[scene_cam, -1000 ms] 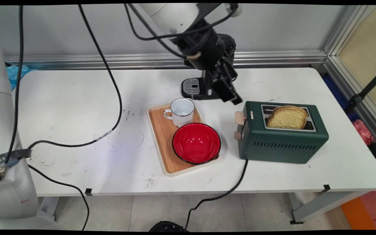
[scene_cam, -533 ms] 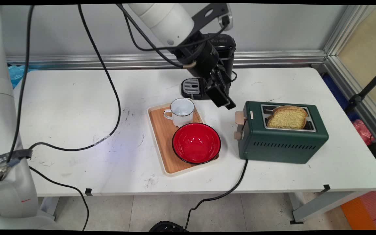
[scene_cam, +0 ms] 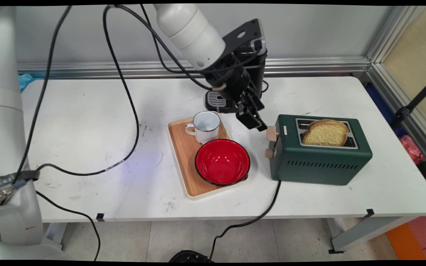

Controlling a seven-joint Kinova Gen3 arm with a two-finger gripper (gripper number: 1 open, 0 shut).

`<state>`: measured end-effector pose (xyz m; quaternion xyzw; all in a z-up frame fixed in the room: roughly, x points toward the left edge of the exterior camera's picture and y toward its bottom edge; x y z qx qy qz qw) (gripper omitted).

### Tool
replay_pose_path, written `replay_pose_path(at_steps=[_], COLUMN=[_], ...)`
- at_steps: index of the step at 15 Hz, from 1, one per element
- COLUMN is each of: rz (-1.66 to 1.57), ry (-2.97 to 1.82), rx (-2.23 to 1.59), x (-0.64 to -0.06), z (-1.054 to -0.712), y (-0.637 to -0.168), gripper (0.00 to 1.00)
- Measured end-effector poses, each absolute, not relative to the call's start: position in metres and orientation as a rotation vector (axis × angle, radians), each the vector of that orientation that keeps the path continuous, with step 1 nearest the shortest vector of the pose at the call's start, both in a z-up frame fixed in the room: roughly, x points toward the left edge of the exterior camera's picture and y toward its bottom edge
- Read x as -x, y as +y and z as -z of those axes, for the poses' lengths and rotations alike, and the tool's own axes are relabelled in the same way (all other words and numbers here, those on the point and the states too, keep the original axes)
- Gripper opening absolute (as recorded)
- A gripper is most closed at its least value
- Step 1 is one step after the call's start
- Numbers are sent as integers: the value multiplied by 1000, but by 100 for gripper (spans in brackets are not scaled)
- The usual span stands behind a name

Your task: Press the toaster switch

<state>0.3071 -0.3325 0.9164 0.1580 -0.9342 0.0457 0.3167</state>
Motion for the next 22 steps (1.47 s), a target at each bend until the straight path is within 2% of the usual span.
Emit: replay_pose_path(at_steps=[22], rz=[-118], ry=[-2479], rx=[-381], x=[-273], z=[-862], y=[-353], gripper=[0])
